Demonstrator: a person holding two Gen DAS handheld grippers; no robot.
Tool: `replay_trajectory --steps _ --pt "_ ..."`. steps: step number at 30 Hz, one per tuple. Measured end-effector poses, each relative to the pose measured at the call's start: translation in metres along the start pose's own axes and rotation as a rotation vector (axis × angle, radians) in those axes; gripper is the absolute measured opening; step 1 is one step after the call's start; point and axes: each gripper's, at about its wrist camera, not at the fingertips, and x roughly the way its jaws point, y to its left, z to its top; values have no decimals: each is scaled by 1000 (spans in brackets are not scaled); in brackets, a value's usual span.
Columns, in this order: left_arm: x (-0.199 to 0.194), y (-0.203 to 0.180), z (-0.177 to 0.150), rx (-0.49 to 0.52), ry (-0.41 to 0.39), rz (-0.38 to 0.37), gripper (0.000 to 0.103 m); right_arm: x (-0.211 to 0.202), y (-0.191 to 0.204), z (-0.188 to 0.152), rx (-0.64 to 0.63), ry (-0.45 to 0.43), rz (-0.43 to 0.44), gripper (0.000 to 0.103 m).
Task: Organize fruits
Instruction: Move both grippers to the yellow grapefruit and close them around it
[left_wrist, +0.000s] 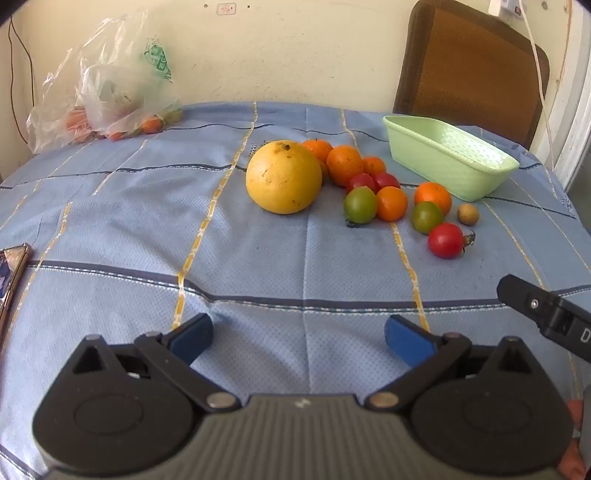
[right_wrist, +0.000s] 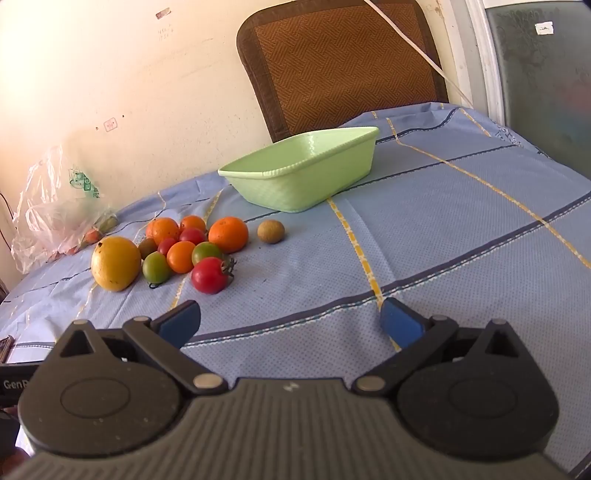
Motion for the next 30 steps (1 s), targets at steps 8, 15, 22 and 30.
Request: replay_trajectory --steps 8,15,22,30 --pt "0 -1 0 8 -26 -46 103 0 0 0 3 -2 2 103" --pt "-17 27 -19 7 -141 -202 103 -11 8 -2 -20 -64 -22 103" --pt "-19 53 14 -22 -295 -51 103 -4 66 14 -320 -120 144 85" --pt "13 64 42 -140 -252 -26 97 61 135 43 -459 -28 281 79"
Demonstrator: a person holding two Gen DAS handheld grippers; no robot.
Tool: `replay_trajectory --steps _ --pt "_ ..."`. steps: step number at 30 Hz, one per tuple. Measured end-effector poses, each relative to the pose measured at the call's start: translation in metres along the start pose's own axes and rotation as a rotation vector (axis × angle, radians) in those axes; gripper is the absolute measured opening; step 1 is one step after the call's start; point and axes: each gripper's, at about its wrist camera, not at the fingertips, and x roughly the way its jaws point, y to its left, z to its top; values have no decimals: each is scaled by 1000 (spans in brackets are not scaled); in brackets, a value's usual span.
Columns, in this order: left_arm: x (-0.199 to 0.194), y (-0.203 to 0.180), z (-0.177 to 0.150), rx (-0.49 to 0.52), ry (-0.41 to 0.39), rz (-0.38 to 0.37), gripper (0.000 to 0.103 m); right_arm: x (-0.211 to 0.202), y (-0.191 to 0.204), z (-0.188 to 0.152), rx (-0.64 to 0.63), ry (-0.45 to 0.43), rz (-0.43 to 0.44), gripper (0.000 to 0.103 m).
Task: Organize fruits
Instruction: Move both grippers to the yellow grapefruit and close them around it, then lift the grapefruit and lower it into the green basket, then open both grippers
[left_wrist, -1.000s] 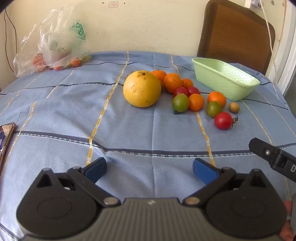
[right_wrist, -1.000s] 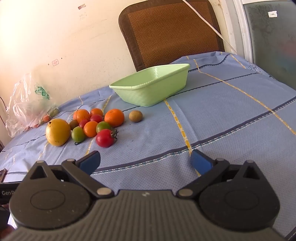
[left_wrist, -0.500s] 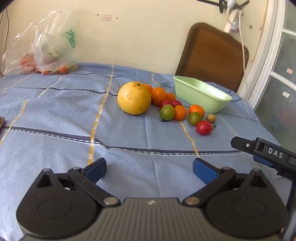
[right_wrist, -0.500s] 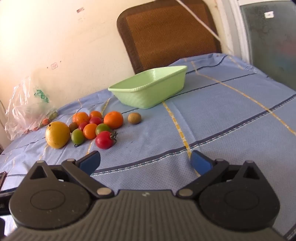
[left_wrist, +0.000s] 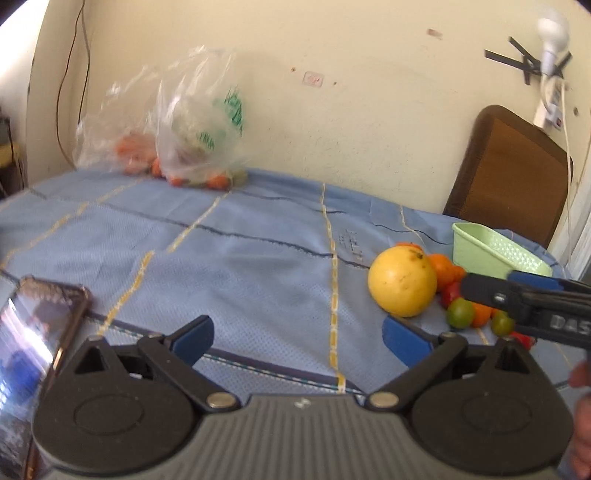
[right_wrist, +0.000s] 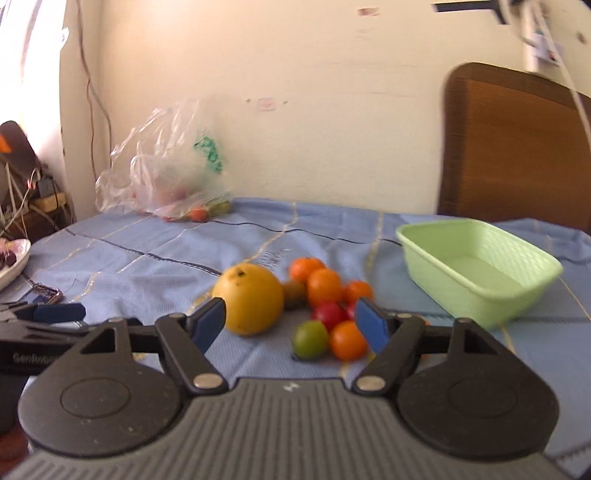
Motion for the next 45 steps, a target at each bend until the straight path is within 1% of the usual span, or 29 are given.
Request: replay_trajectory --steps 4,6,9,11,13,14,16,18,19,21,25,29,32,33,36,38,40,41,43,44,45 --pt "3 0 3 -100 -18 -19 97 22 12 7 -42 28 38 79" --pt "3 -5 3 -125 -33 -24 96 30 18 8 -67 42 46 78" --pt "7 -23 6 -119 -50 -33 96 40 24 6 -99 72 51 71" --pt "10 -39 7 -98 -59 -38 96 47 25 5 -113 93 35 70" --pt "12 -57 7 -76 -74 -33 96 55 24 4 -120 118 14 66" --pt "13 -68 7 -64 -83 -31 96 56 22 4 -115 114 19 66" --pt "19 -88 10 -36 -104 -30 96 51 22 4 -113 115 21 64" --pt "18 -104 9 -4 -127 -30 96 40 19 3 -84 111 38 64" --pt "34 -107 20 11 -129 -32 96 32 18 2 -70 101 51 64" --pt "41 -131 21 47 -141 -35 95 11 13 -2 -62 81 58 64" --pt "57 -176 29 96 -151 -55 95 -34 -3 -17 -83 53 34 63" --pt "85 -213 47 130 -113 -103 95 -62 -16 -36 -104 83 -7 63" --pt "93 -234 48 141 -107 -137 95 -72 -20 -46 -122 78 -39 63" --pt "100 -241 49 126 -95 -166 95 -73 -20 -47 -123 76 -45 63" --pt "124 -286 55 86 -51 -254 95 -72 -20 -50 -120 60 -50 63" --pt "137 -315 53 96 -33 -282 95 -71 -18 -52 -132 47 -57 64" --pt "148 -343 54 112 -24 -287 95 -73 -16 -58 -153 31 -64 65" --pt "161 -348 48 114 -18 -295 95 -74 -15 -60 -166 22 -68 65" --pt "158 -335 41 95 -6 -324 95 -74 -13 -63 -193 14 -70 66" --pt "161 -336 43 77 7 -345 95 -74 -12 -64 -202 11 -70 67" --pt "171 -328 36 55 25 -369 95 -74 -12 -65 -210 10 -67 67"
